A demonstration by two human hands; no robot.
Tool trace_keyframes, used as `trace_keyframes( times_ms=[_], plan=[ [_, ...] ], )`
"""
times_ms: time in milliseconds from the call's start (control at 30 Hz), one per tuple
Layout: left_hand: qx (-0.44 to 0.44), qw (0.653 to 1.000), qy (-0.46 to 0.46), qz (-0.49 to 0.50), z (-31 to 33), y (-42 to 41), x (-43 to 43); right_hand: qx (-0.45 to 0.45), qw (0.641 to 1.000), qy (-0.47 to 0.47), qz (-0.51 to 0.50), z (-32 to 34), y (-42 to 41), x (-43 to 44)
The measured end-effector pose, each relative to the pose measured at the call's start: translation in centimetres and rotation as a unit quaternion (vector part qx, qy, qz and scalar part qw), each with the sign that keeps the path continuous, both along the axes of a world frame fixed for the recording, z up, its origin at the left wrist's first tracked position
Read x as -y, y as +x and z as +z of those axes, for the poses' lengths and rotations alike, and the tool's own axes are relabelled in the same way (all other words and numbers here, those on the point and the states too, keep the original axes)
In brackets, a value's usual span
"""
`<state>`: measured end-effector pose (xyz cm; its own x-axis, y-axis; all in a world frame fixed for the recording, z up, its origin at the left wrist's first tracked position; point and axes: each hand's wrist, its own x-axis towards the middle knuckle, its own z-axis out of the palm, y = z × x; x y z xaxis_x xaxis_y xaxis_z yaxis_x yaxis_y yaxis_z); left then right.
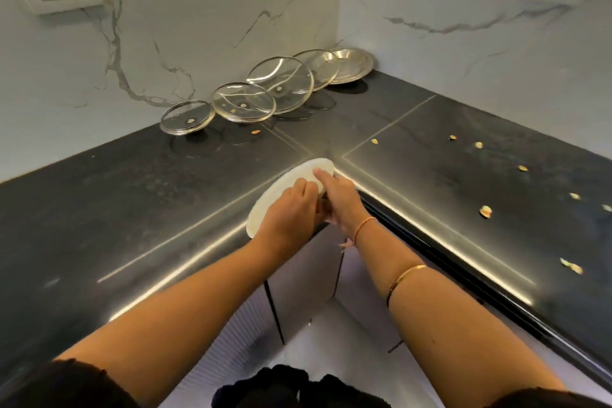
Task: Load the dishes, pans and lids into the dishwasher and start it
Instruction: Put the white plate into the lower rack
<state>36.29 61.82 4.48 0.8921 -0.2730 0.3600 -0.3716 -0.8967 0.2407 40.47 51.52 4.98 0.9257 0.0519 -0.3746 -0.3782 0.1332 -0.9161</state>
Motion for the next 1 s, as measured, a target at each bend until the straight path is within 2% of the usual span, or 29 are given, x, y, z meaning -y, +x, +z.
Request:
trace_keyframes(
  times_ms=[233,333,400,500,567,633,800,1000],
  plan=[
    [0.029,0.987,-0.018,-0.155,1.1,-5.6,7.4,0.011,0.983,-0.068,-0.169,1.1,-7.5,8.6],
    [-0.04,0.981,-0.021,-0.189,1.4,-9.4,9.3,0.021,0.963,-0.129,-0.234,1.1,-11.8,10.8],
    [-0.056,0.973,-0.021,-0.224,0.7,-12.3,9.9,0.021,0.946,-0.154,-0.284,1.0,-15.5,11.7],
    [-0.03,0.938,-0.058,-0.34,-0.8,-16.1,10.5,0.014,0.921,-0.18,-0.344,0.5,-21.3,12.3],
    [-0.093,0.92,-0.07,-0.375,-2.3,-19.2,10.8,-0.001,0.907,-0.19,-0.377,0.2,-25.7,12.5],
    [-0.132,0.91,-0.053,-0.39,-3.6,-22.1,10.9,-0.016,0.895,-0.197,-0.4,-0.2,-29.6,12.5],
    [-0.18,0.871,0.015,-0.456,-5.8,-28.7,12.1,-0.065,0.849,-0.281,-0.443,-1.4,-38.1,13.2],
    [-0.22,0.846,0.071,-0.481,-6.9,-33.2,14.1,-0.104,0.822,-0.332,-0.451,-3.2,-46.0,14.9]
  ],
)
